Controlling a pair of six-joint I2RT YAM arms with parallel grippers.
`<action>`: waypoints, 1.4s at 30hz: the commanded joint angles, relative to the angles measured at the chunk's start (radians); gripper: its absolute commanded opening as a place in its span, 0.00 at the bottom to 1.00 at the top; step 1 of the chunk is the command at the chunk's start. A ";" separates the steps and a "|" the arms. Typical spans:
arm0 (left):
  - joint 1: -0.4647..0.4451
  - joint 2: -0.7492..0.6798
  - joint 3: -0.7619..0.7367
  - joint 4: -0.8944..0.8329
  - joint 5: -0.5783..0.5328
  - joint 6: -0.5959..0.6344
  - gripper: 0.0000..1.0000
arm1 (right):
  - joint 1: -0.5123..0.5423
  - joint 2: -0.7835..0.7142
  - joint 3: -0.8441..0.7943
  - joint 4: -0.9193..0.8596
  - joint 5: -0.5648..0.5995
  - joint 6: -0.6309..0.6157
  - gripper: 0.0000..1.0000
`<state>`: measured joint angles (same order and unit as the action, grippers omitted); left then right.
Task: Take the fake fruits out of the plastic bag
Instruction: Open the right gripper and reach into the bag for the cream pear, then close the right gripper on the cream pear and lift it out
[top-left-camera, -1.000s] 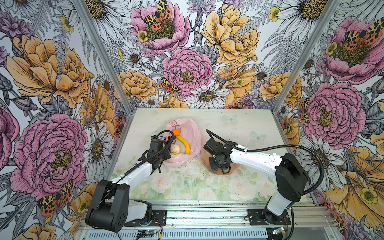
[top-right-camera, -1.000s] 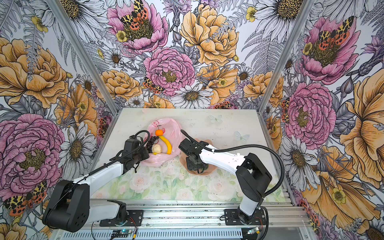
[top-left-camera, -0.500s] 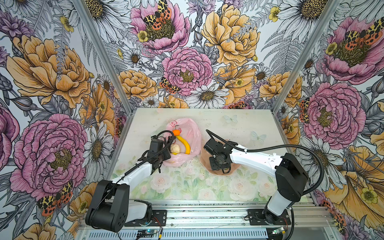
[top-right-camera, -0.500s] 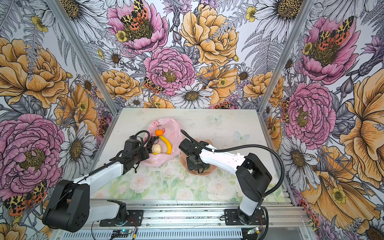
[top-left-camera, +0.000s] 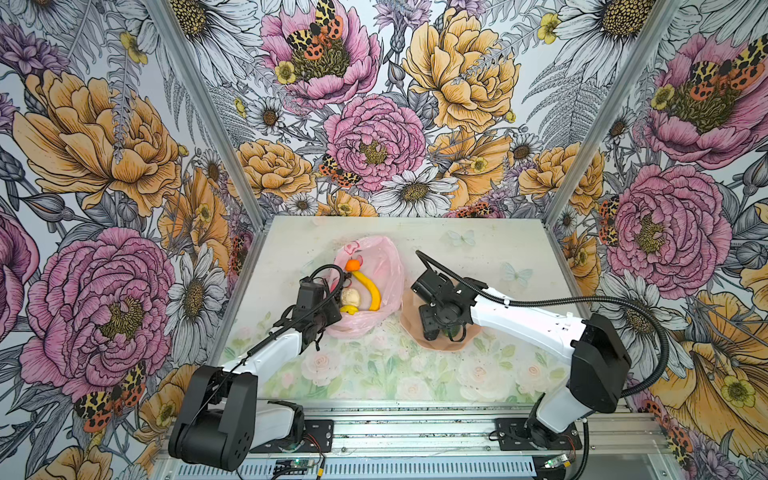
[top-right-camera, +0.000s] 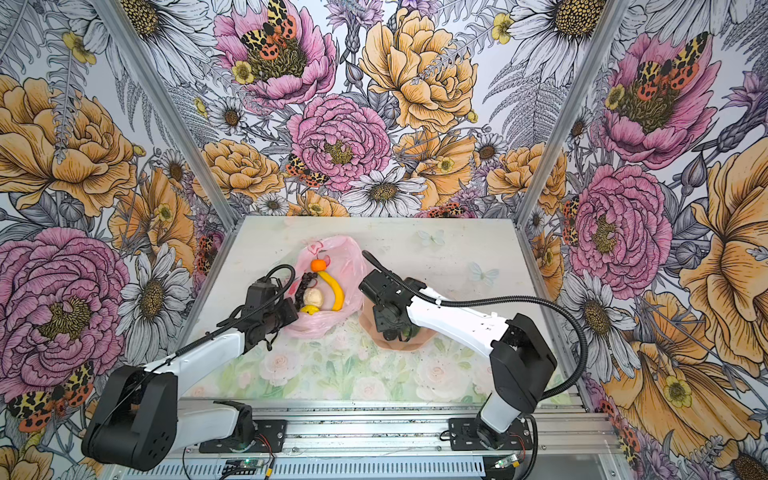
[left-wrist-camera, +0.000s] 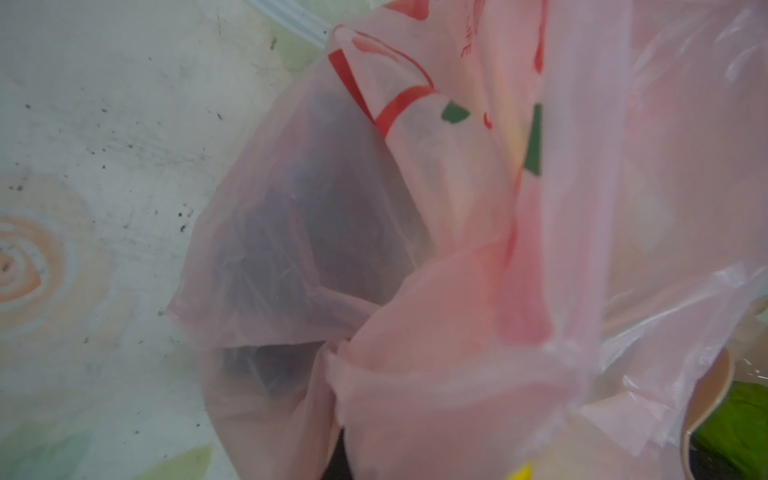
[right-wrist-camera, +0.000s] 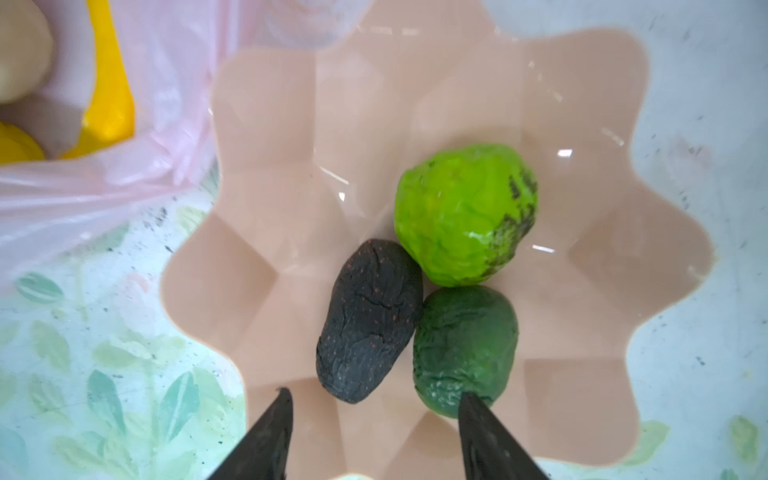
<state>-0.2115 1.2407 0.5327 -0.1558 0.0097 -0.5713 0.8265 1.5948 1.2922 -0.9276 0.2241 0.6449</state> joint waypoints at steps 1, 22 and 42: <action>0.008 -0.060 -0.034 -0.009 0.052 -0.066 0.00 | 0.013 -0.056 0.077 0.080 0.055 -0.062 0.66; -0.010 -0.127 -0.112 -0.076 -0.009 -0.147 0.00 | 0.097 0.515 0.548 0.346 -0.219 -0.102 0.76; -0.028 -0.118 -0.102 -0.087 -0.037 -0.145 0.01 | 0.022 0.801 0.767 0.340 -0.484 -0.041 0.74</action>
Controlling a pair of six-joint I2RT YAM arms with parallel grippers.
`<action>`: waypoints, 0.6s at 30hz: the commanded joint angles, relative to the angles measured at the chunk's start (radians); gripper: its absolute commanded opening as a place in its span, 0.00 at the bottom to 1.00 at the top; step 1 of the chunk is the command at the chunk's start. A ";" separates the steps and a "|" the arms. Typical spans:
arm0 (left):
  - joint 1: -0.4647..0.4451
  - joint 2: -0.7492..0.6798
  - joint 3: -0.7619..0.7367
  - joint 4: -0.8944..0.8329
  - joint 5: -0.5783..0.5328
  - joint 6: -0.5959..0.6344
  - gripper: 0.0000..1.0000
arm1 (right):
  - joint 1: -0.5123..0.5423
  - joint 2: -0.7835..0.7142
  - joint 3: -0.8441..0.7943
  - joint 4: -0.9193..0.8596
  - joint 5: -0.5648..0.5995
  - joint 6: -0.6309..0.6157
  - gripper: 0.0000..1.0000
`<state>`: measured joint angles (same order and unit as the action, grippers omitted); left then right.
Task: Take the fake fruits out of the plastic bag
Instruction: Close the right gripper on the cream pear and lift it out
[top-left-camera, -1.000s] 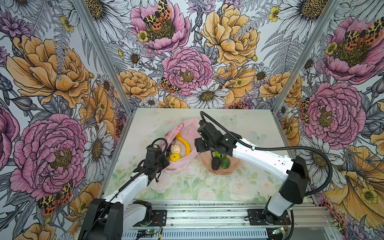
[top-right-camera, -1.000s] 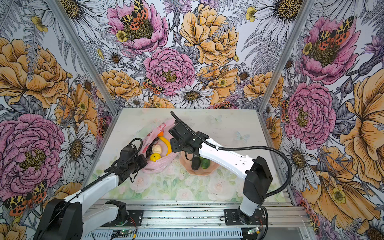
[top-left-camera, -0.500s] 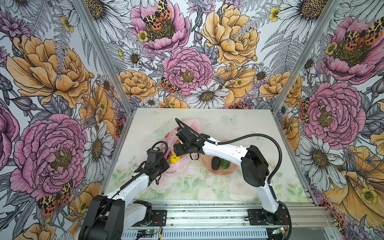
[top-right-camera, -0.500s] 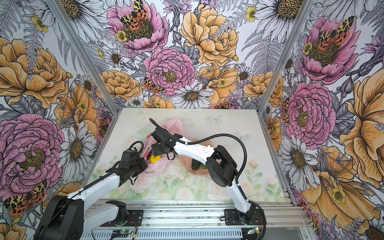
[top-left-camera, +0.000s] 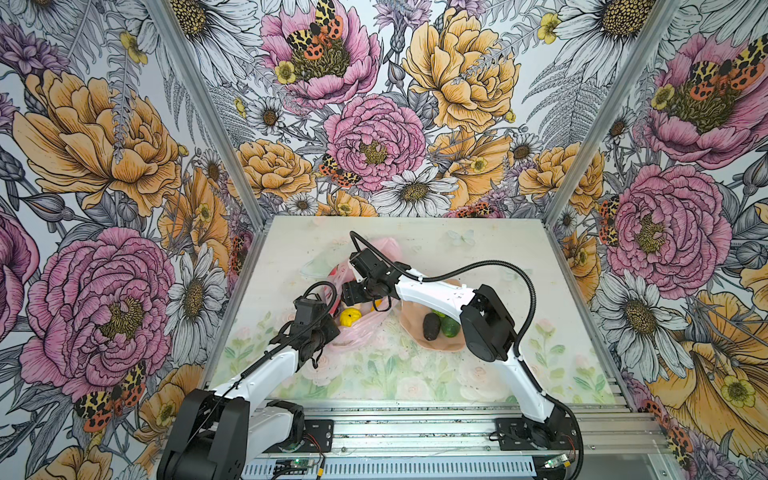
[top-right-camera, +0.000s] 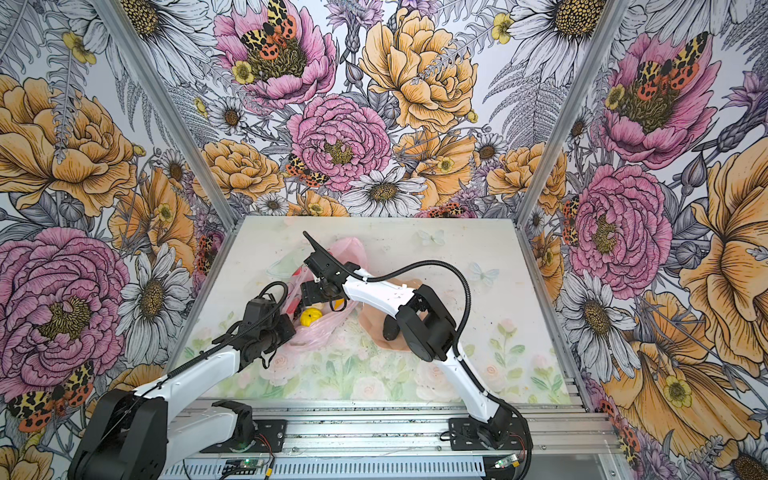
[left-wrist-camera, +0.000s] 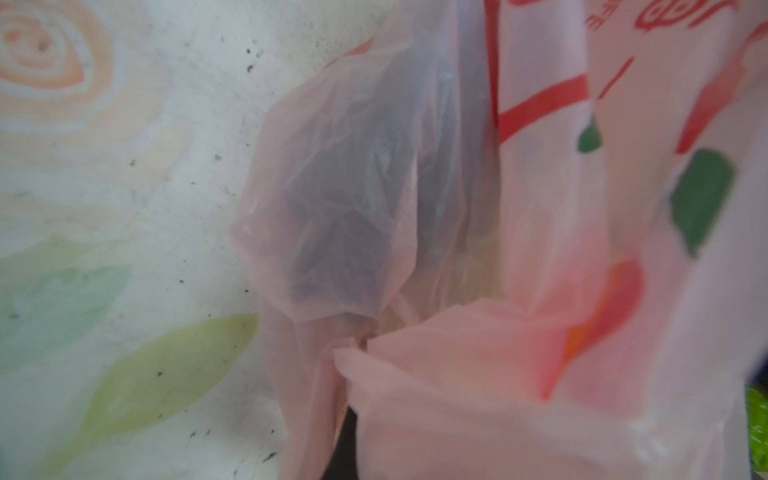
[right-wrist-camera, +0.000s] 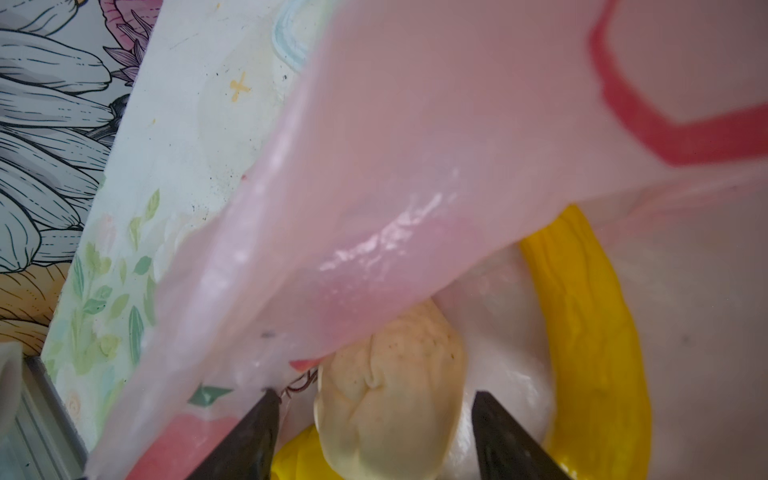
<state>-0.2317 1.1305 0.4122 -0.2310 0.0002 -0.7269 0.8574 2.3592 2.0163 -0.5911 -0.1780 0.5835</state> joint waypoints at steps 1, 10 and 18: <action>-0.008 -0.010 0.019 -0.011 -0.027 0.011 0.01 | -0.013 0.047 0.052 0.002 -0.097 0.022 0.74; -0.008 -0.009 0.019 -0.014 -0.029 0.009 0.02 | -0.018 0.117 0.111 -0.015 -0.131 0.023 0.76; -0.006 -0.012 0.019 -0.014 -0.029 0.008 0.02 | -0.023 0.123 0.140 -0.029 -0.139 0.015 0.54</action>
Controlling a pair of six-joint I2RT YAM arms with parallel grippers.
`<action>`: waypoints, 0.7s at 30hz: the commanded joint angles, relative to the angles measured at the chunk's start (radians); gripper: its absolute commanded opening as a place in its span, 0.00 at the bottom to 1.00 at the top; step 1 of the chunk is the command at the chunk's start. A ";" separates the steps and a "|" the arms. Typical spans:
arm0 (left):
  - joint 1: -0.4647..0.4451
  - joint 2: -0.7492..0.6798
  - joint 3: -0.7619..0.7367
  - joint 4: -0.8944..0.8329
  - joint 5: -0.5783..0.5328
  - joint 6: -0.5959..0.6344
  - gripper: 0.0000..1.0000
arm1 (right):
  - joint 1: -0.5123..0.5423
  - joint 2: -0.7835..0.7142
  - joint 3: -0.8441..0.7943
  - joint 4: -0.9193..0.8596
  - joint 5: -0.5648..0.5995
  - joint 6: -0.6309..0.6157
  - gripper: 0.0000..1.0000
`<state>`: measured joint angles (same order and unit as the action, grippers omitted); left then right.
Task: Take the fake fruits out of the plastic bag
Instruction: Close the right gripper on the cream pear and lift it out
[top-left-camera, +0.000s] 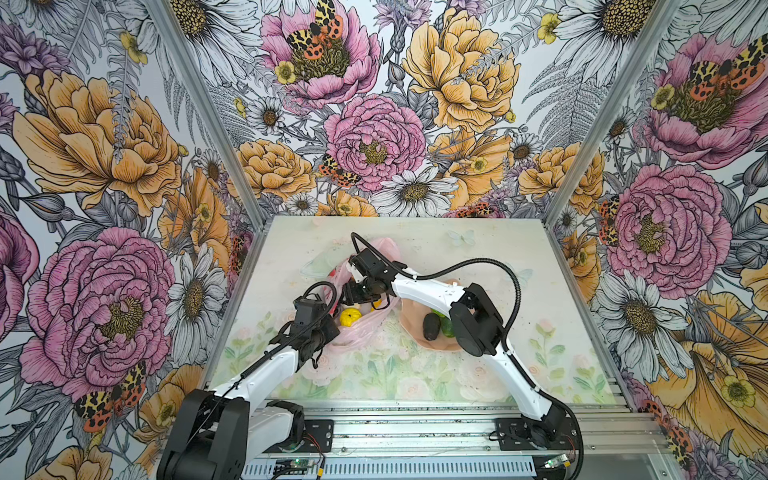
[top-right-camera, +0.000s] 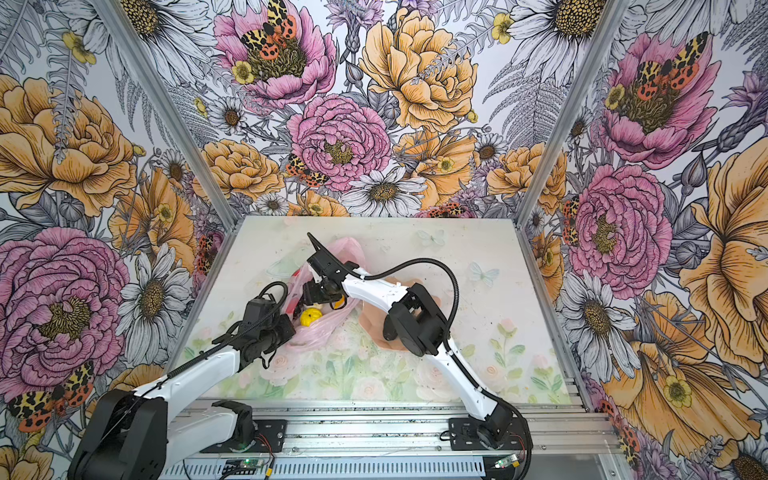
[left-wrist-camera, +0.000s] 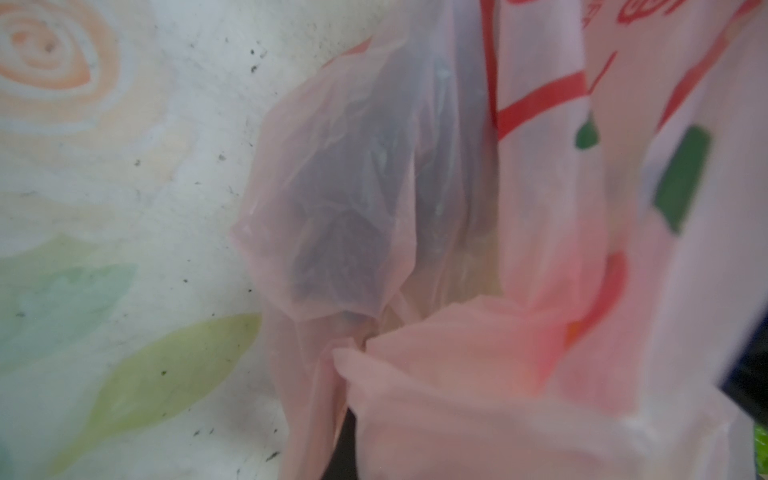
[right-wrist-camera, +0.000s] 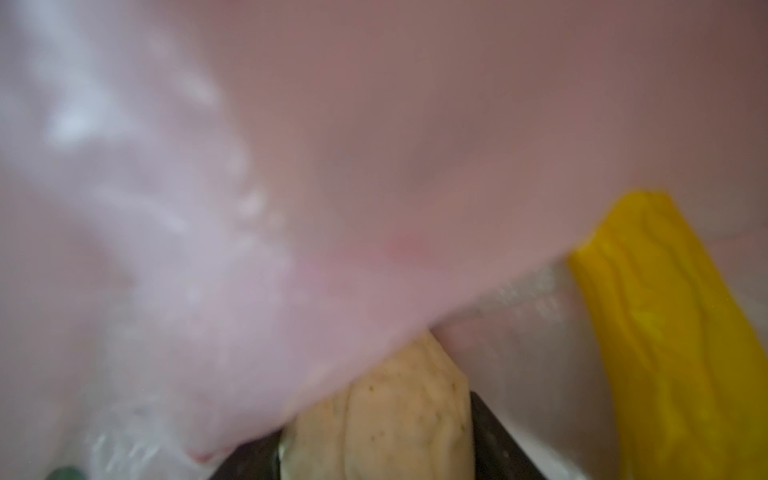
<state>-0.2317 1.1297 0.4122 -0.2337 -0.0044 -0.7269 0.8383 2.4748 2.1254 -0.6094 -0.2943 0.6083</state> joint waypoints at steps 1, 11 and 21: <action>-0.006 -0.011 0.019 -0.012 -0.025 0.009 0.02 | -0.002 -0.002 0.028 -0.010 -0.018 -0.014 0.52; 0.014 0.008 0.045 0.005 -0.005 0.020 0.02 | 0.008 -0.165 -0.071 -0.006 0.061 -0.078 0.40; 0.072 0.106 0.147 0.023 0.034 0.080 0.02 | 0.027 -0.401 -0.361 0.153 0.136 -0.155 0.35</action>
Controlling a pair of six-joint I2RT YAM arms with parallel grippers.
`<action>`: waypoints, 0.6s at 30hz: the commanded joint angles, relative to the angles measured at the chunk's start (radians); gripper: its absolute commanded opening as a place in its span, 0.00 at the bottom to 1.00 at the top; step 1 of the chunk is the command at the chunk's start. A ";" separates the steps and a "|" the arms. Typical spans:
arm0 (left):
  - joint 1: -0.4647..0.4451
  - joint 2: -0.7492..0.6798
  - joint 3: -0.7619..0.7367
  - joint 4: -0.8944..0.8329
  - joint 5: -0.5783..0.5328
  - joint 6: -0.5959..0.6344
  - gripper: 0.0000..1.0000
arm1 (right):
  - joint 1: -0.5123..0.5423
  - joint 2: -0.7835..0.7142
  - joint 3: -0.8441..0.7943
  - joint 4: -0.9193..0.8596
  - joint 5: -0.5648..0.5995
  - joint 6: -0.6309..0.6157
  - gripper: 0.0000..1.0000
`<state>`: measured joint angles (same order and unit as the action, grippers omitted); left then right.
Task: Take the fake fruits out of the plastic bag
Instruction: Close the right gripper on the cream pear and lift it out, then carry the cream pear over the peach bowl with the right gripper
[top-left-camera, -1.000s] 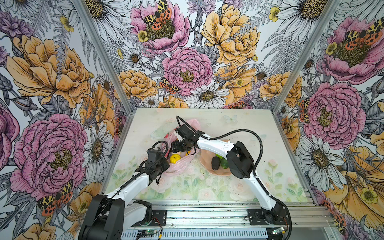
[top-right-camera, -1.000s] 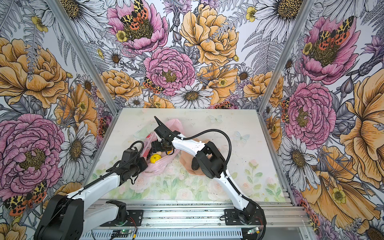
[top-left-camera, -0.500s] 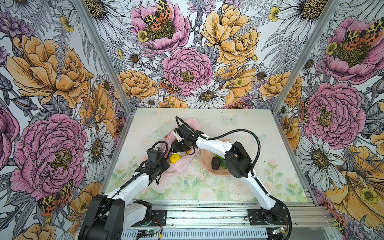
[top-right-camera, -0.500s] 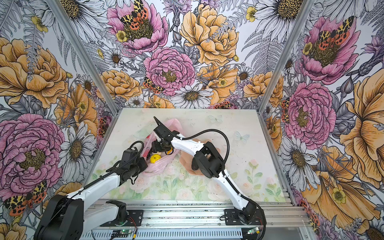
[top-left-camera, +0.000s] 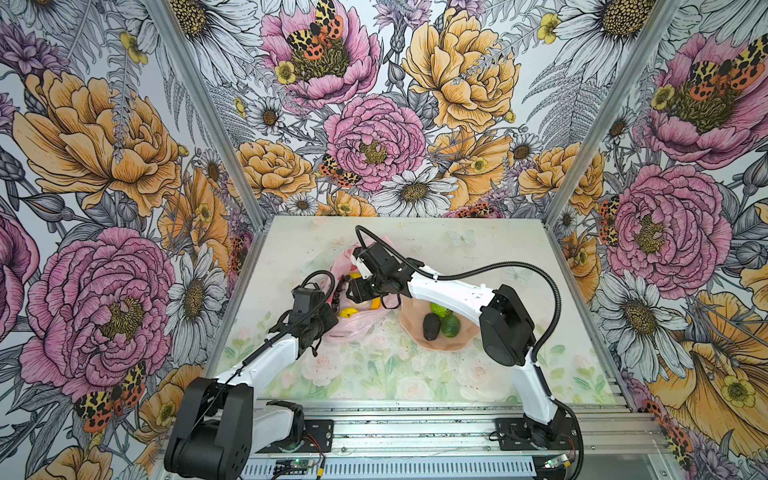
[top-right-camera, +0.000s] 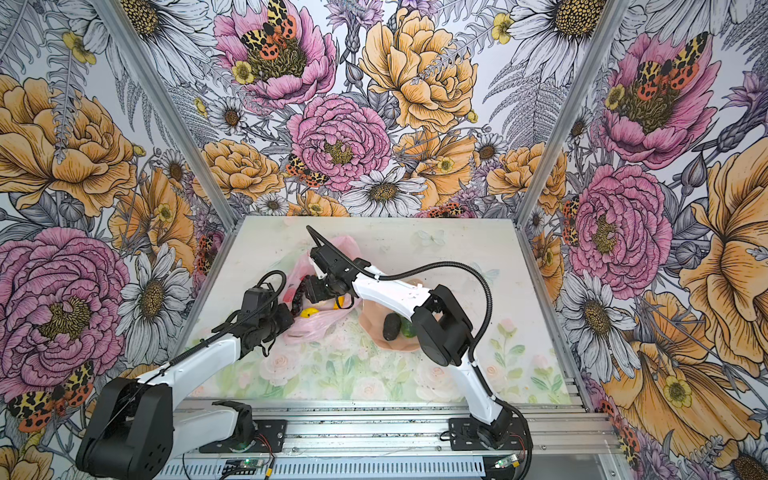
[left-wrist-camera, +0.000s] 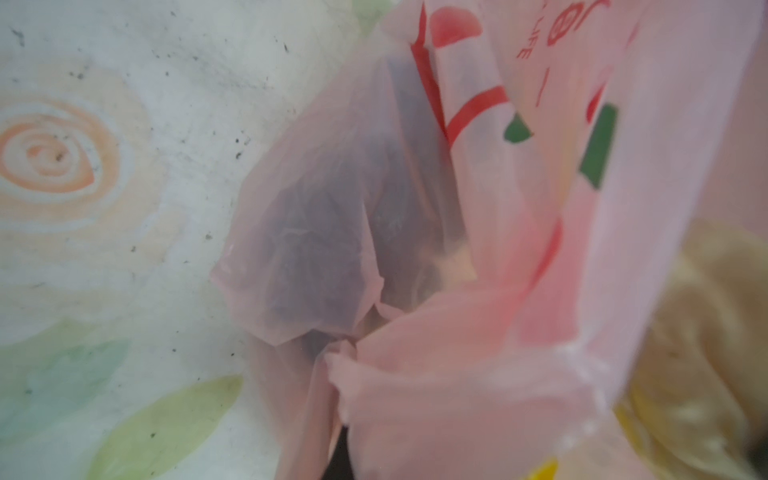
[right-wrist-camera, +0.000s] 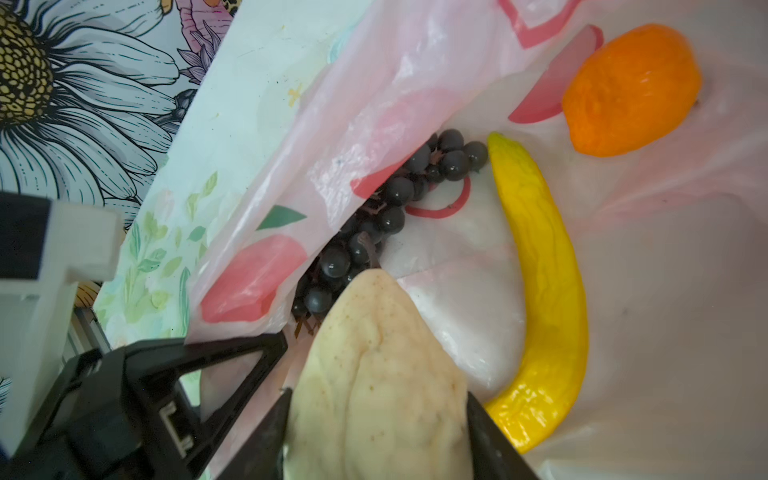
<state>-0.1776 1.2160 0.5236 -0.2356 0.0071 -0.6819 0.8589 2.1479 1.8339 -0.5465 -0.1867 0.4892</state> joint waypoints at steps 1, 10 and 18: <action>0.022 0.030 0.043 0.028 0.023 0.040 0.02 | 0.007 -0.099 -0.106 0.116 0.032 -0.038 0.35; 0.033 0.113 0.073 0.054 0.010 0.073 0.01 | 0.005 -0.370 -0.417 0.246 0.149 -0.080 0.33; 0.034 0.113 0.027 0.074 0.002 0.080 0.01 | -0.034 -0.635 -0.693 0.254 0.292 -0.077 0.33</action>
<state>-0.1528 1.3315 0.5739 -0.1883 0.0124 -0.6243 0.8436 1.5917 1.1931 -0.3275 0.0170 0.4133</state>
